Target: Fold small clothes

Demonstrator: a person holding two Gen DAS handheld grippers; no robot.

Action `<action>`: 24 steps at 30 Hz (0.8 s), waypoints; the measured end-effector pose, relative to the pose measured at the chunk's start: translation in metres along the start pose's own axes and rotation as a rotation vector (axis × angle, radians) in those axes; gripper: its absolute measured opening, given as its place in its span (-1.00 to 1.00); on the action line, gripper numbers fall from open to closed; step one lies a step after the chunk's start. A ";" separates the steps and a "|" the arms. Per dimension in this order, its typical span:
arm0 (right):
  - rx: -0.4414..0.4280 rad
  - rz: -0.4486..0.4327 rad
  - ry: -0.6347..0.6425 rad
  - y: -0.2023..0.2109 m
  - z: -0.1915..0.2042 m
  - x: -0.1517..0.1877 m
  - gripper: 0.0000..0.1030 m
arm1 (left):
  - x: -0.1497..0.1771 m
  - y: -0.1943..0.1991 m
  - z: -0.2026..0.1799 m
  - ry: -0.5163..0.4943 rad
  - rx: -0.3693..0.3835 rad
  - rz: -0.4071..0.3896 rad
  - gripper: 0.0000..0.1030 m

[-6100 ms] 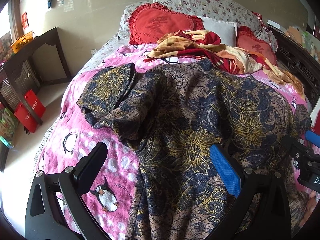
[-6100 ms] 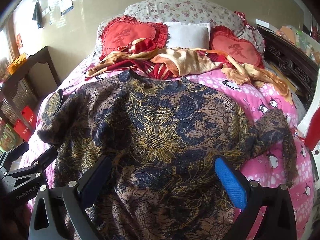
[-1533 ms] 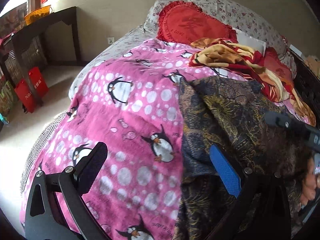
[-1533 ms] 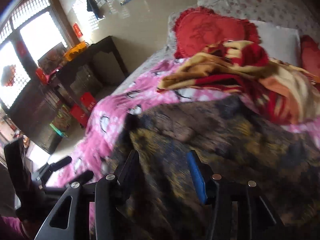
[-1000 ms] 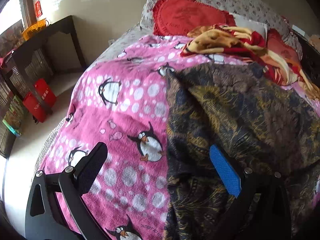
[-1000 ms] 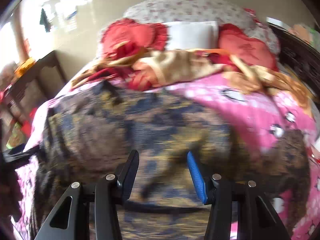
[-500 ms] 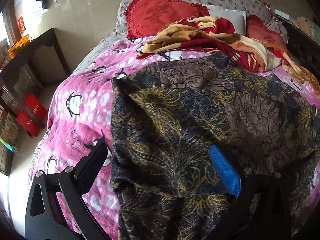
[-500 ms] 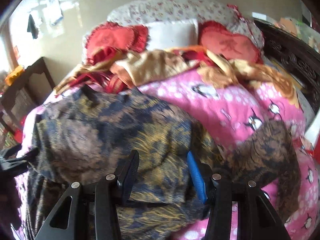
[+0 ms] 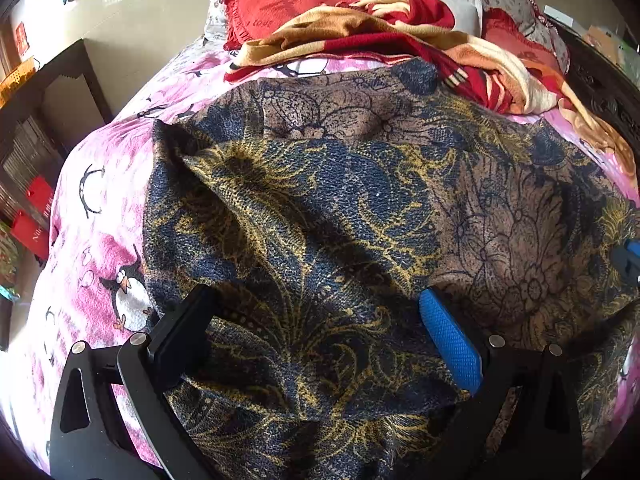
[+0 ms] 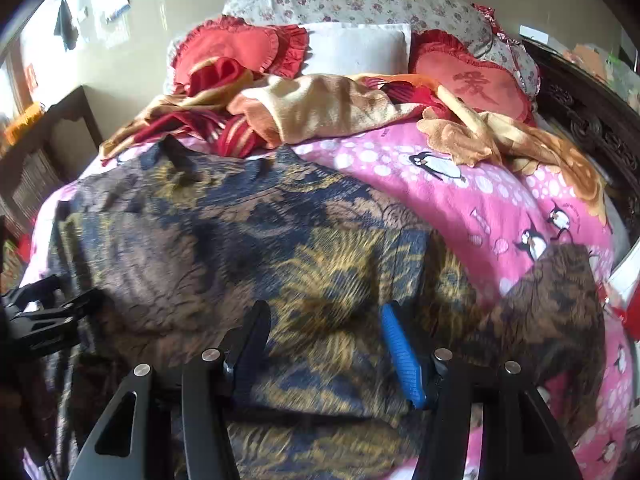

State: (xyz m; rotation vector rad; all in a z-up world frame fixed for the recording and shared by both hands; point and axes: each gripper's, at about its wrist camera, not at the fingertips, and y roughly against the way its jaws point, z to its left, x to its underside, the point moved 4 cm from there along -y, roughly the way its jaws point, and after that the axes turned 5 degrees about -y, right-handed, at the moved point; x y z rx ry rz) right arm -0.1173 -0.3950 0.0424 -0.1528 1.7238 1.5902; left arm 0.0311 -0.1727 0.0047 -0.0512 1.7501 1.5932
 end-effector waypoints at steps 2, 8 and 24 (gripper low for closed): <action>0.003 0.036 -0.025 -0.009 -0.004 0.010 0.21 | 0.001 -0.002 -0.003 -0.009 0.005 0.009 0.99; -0.063 0.021 -0.079 0.004 -0.018 0.012 0.21 | 0.006 0.005 -0.010 -0.060 -0.015 0.014 0.99; 0.289 0.037 -0.436 0.060 -0.212 0.108 0.48 | 0.010 0.022 -0.022 -0.062 0.004 -0.011 0.99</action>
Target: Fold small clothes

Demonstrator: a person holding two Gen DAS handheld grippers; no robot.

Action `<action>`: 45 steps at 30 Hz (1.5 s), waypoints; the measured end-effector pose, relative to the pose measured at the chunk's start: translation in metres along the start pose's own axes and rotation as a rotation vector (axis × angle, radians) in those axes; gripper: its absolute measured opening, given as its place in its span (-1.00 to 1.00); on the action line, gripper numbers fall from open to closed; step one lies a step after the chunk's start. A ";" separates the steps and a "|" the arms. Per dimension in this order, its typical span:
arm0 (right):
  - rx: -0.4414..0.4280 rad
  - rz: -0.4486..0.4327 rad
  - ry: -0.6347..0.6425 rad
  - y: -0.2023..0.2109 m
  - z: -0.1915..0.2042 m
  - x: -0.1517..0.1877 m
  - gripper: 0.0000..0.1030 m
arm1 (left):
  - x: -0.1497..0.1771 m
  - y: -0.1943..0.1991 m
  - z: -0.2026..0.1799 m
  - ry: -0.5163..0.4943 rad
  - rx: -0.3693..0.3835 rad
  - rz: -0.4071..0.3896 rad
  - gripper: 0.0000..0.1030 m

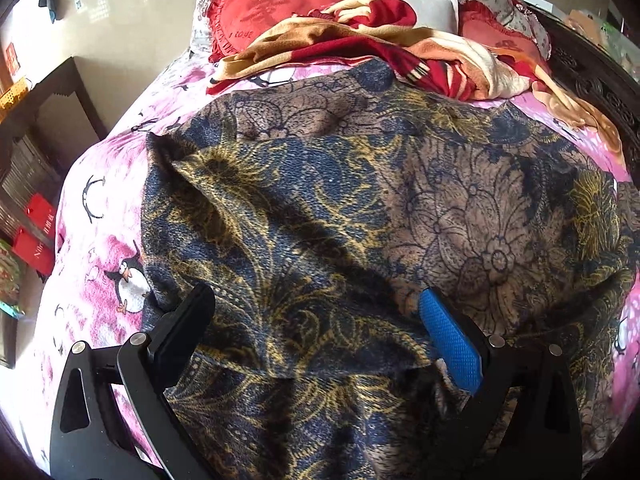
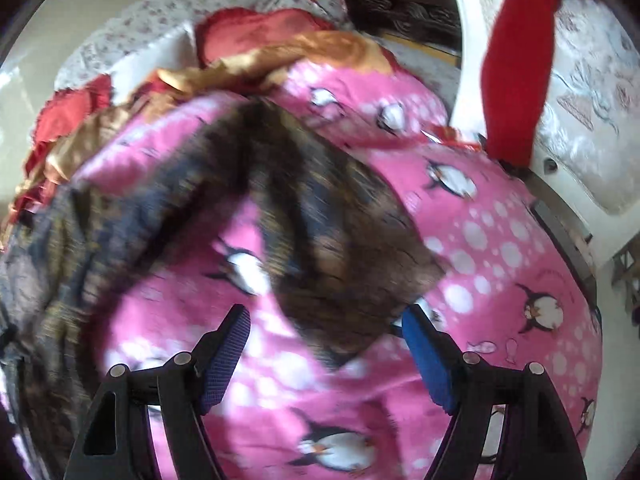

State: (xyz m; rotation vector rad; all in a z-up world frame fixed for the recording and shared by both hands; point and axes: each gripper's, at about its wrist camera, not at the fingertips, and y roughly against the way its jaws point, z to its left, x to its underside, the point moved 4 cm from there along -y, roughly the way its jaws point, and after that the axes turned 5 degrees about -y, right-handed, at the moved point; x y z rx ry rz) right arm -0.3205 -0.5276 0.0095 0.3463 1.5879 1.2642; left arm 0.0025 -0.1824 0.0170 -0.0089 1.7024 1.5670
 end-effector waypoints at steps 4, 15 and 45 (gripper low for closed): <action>-0.092 -0.005 -0.016 -0.017 -0.011 0.002 -0.43 | 0.001 0.004 -0.003 -0.019 -0.010 -0.004 0.99; 0.245 -0.585 0.108 0.144 -0.040 -0.079 -0.85 | -0.003 0.017 0.024 0.051 -0.022 -0.025 0.99; -0.765 0.098 0.623 0.053 0.404 0.085 0.18 | 0.010 0.059 0.132 0.242 0.023 -0.120 0.99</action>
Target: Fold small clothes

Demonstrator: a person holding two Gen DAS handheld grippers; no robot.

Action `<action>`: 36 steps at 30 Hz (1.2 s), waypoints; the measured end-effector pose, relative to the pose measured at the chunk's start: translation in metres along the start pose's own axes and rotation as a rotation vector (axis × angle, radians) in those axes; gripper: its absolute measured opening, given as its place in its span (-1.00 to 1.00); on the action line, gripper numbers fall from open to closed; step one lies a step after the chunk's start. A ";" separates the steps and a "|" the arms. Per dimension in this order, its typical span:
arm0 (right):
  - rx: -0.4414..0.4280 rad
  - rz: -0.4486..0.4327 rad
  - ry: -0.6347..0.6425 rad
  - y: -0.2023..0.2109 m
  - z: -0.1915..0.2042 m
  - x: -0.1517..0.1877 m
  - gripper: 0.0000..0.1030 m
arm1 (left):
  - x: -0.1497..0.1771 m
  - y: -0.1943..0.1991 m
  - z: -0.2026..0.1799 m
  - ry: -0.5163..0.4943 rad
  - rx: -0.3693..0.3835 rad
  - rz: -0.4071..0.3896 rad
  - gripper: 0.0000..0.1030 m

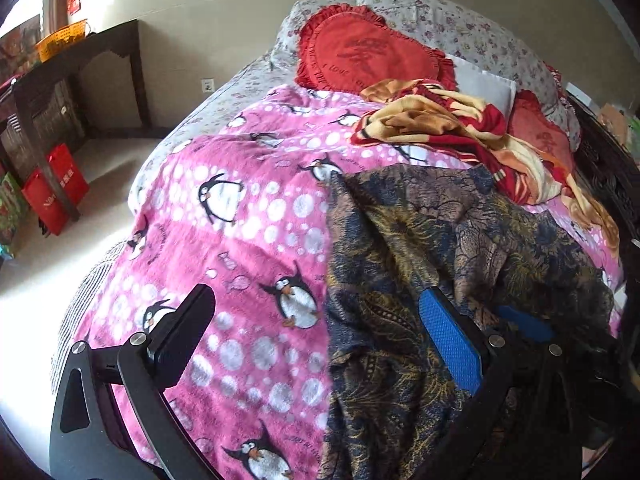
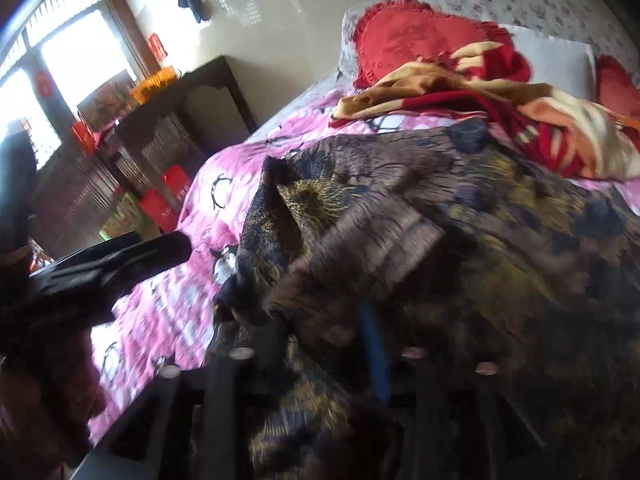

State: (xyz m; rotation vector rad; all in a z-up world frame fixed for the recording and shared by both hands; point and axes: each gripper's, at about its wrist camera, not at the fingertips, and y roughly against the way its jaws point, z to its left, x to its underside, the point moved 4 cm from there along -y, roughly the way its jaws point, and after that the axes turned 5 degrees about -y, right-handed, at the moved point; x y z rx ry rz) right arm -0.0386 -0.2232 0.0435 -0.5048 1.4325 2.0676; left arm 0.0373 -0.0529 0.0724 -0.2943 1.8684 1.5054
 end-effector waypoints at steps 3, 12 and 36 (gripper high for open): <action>0.028 -0.082 -0.039 0.043 -0.026 0.008 0.39 | 0.000 -0.009 -0.015 -0.015 0.038 0.013 0.99; 0.179 -0.145 -0.127 0.135 -0.094 0.041 0.42 | 0.009 -0.031 -0.086 -0.170 0.064 0.053 0.99; 0.282 -0.181 -0.465 0.170 -0.227 0.053 0.43 | -0.006 -0.042 -0.020 -0.117 0.069 0.105 -0.80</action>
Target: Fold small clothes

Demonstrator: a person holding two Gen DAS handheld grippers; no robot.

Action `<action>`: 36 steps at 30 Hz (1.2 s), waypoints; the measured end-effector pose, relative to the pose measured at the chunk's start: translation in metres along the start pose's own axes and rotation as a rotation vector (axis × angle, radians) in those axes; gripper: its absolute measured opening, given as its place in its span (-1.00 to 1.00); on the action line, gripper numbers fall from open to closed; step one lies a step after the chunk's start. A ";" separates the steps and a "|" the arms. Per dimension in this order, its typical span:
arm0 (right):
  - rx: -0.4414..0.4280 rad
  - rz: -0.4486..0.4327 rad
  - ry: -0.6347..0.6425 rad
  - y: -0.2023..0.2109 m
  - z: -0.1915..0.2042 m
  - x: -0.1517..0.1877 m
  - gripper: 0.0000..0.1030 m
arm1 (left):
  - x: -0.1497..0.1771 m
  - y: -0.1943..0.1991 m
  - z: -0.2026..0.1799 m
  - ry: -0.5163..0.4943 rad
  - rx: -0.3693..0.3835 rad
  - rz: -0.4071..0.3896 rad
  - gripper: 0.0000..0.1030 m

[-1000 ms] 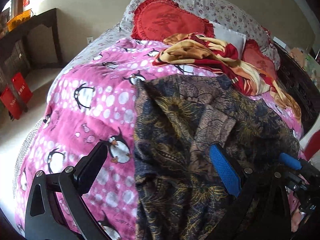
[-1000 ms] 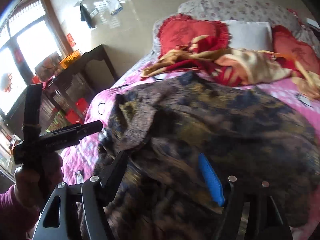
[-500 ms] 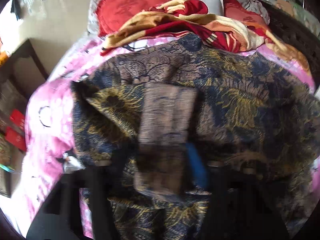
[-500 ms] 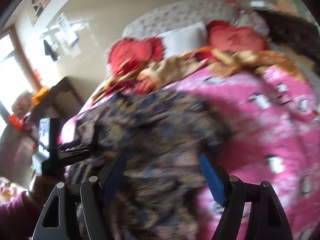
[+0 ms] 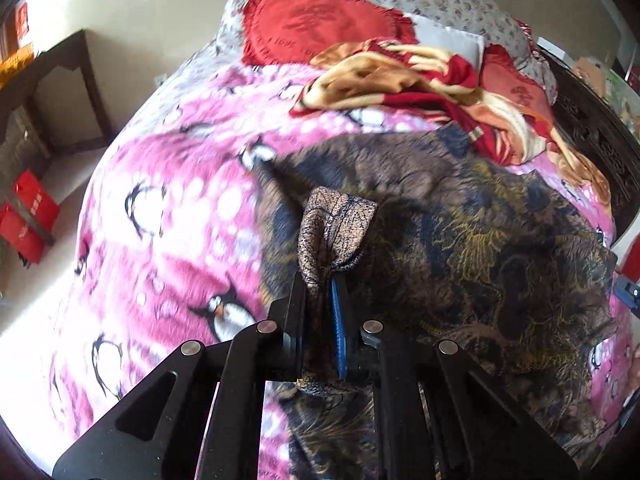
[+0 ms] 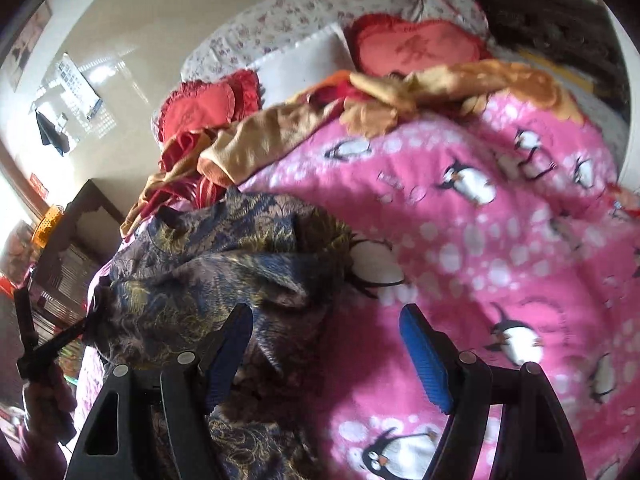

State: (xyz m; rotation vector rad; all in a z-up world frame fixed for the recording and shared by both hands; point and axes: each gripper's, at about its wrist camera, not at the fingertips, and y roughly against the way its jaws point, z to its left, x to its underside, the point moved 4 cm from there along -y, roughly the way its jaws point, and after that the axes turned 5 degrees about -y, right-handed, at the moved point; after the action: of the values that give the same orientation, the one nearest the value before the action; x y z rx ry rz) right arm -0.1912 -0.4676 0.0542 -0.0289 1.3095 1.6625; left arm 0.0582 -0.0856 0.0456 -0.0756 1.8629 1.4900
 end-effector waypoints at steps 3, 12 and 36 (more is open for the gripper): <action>-0.004 -0.011 -0.003 -0.016 0.000 -0.007 0.43 | 0.006 -0.001 0.000 0.009 0.000 0.003 -0.80; 0.001 -0.067 0.047 -0.035 0.014 -0.051 -0.93 | 0.005 -0.003 0.004 0.018 -0.027 0.009 -0.80; 0.048 0.224 0.161 -0.025 0.007 0.048 -0.54 | 0.024 -0.019 -0.021 -0.011 0.015 0.081 -0.72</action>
State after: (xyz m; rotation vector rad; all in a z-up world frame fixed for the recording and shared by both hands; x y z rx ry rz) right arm -0.1956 -0.4320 0.0132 0.0139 1.5192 1.8476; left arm 0.0397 -0.1005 0.0172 0.0146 1.8877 1.5277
